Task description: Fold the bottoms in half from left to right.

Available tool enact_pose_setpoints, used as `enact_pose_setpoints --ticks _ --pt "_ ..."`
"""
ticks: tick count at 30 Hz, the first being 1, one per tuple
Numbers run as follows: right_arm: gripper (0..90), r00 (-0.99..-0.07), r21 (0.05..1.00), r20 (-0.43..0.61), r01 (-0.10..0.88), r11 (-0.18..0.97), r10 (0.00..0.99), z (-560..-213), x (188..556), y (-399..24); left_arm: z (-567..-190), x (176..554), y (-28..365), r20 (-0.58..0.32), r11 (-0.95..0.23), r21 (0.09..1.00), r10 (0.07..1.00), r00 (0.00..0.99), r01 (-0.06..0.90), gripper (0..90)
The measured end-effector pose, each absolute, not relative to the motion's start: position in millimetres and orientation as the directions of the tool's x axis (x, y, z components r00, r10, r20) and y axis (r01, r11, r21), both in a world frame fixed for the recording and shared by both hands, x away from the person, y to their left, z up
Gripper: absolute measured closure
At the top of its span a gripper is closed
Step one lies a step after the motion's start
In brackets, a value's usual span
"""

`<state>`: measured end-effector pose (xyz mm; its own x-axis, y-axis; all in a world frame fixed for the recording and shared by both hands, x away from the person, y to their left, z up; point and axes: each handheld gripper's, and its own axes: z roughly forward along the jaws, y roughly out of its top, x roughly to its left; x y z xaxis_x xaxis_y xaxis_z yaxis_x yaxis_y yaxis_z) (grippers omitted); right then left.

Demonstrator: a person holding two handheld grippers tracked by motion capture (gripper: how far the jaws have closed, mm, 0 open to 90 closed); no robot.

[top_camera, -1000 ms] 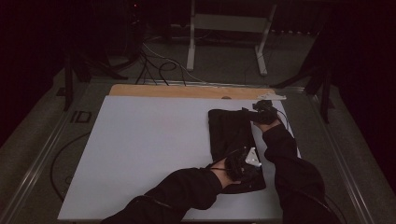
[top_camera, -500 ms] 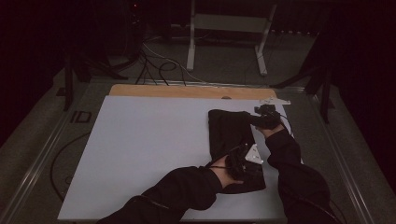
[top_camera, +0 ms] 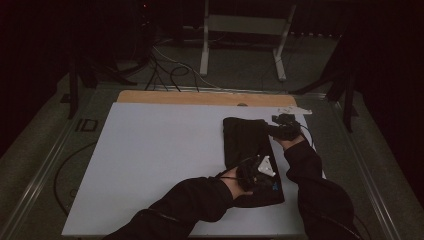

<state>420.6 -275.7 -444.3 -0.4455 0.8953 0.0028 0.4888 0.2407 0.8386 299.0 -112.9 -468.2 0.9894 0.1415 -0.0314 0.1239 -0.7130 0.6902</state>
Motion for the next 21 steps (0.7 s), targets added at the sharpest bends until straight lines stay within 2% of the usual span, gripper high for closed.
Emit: enact_pose_setpoints --ticks 13,21 --pt "44.3 -0.446 0.835 0.013 0.497 0.236 0.895 -449 417 -278 -496 293 -140 -0.038 -0.795 0.597 0.104 0.994 0.106 90.0" --pt "44.3 -0.445 0.833 0.011 0.499 0.238 0.896 -451 417 -279 -502 293 -149 -0.046 -0.795 0.597 0.102 0.994 0.109 90.0"
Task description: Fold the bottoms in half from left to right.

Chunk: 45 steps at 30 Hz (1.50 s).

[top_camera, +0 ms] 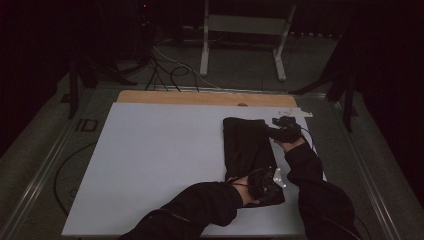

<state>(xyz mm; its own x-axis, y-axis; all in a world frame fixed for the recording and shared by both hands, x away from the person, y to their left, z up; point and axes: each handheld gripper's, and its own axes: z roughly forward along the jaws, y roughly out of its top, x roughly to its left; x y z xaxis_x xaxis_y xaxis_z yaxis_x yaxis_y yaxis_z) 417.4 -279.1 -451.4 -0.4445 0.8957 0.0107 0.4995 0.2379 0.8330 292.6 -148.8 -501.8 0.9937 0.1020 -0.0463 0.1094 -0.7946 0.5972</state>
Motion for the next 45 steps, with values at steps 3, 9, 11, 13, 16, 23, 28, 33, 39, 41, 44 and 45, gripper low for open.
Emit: enact_pose_setpoints --ticks 3,9,11,13,16,23,28,33,39,41,44,45 --pt "44.2 -0.443 0.834 0.012 0.499 0.235 0.896 -452 417 -279 -502 292 -152 -0.045 -0.792 0.602 0.098 0.994 0.106 90.0" --pt "43.3 -0.445 0.833 0.012 0.5 0.237 0.896 -454 418 -278 -503 295 -157 -0.059 -0.783 0.612 0.096 0.994 0.112 90.0" --pt "41.9 -0.446 0.832 0.012 0.501 0.238 0.895 -455 418 -278 -503 296 -157 -0.065 -0.78 0.614 0.096 0.993 0.116 89.9" --pt "39.2 -0.449 0.833 0.019 0.502 0.234 0.893 -455 418 -278 -502 296 -156 -0.068 -0.775 0.621 0.094 0.993 0.116 88.7" --pt "34.6 -0.453 0.831 0.025 0.504 0.233 0.891 -456 417 -279 -495 299 -151 -0.073 -0.764 0.633 0.098 0.992 0.122 81.8" --pt "20.3 -0.479 0.835 0.048 0.5 0.227 0.877 -457 417 -279 -473 310 -130 -0.06 -0.709 0.692 0.135 0.989 0.139 63.6" --pt "13.9 -0.502 0.832 0.044 0.497 0.247 0.863 -458 417 -276 -467 321 -114 -0.078 -0.675 0.715 0.181 0.98 0.181 54.7" --pt "13.6 -0.508 0.837 0.044 0.489 0.246 0.86 -461 417 -274 -464 331 -99 -0.093 -0.65 0.727 0.226 0.97 0.221 45.5" --pt "13.6 -0.511 0.834 0.044 0.492 0.25 0.859 -463 416 -274 -459 341 -83 -0.109 -0.621 0.737 0.279 0.954 0.266 34.8" --pt "13.7 -0.509 0.835 0.047 0.493 0.246 0.86 -463 417 -274 -457 344 -78 -0.115 -0.609 0.74 0.302 0.947 0.284 29.9" --pt "13.8 -0.51 0.835 0.043 0.49 0.249 0.859 -462 417 -275 -456 347 -71 -0.127 -0.593 0.748 0.313 0.941 0.298 18.8" --pt "13.8 -0.51 0.835 0.04 0.49 0.252 0.859 -462 417 -275 -456 349 -68 -0.136 -0.584 0.75 0.322 0.937 0.31 16.7"
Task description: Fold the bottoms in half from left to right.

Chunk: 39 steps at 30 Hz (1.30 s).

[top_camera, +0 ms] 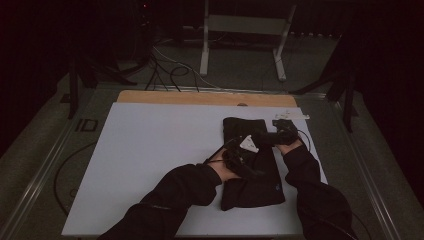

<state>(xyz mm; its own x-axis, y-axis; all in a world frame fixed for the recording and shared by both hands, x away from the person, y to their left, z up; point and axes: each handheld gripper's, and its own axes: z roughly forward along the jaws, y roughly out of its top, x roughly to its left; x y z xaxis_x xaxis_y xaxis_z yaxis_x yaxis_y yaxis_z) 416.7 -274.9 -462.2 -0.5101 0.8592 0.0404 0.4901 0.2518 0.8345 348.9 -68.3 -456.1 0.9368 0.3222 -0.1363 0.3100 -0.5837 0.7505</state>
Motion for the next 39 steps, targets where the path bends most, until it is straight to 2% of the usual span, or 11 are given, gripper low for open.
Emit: enact_pose_setpoints --ticks 6,17,39 --pt "13.9 -0.513 0.832 0.041 0.492 0.255 0.857 -464 417 -275 -456 356 -55 -0.141 -0.557 0.761 0.36 0.922 0.334 10.1" --pt "13.9 -0.53 0.825 0.043 0.498 0.269 0.847 -470 417 -274 -457 373 -35 -0.128 -0.543 0.759 0.416 0.901 0.359 5.7" --pt "14.0 -0.526 0.828 0.036 0.492 0.269 0.85 -475 422 -276 -463 412 -3 -0.182 -0.416 0.773 0.577 0.796 0.478 2.3"
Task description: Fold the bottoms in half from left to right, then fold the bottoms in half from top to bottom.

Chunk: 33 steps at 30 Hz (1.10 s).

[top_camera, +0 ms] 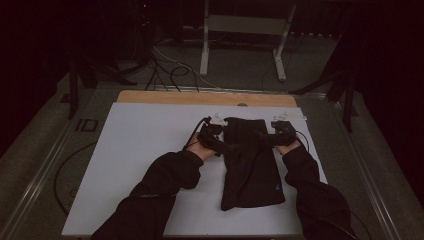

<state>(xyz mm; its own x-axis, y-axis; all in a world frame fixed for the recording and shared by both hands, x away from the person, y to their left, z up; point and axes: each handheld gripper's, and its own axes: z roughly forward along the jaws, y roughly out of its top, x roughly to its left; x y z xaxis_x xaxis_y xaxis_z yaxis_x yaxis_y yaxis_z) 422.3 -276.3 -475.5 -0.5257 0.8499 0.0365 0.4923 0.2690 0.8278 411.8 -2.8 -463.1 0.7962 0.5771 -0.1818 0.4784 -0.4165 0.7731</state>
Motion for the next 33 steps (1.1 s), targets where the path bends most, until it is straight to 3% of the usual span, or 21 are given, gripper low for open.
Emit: enact_pose_setpoints --ticks 23,33 --pt "14.1 -0.507 0.813 0.047 0.52 0.262 0.861 -482 430 -284 -479 441 5 -0.213 -0.368 0.743 0.662 0.719 0.559 1.9" --pt "14.3 -0.498 0.794 0.055 0.548 0.264 0.866 -492 440 -288 -485 452 5 -0.269 -0.33 0.72 0.678 0.684 0.611 1.9"
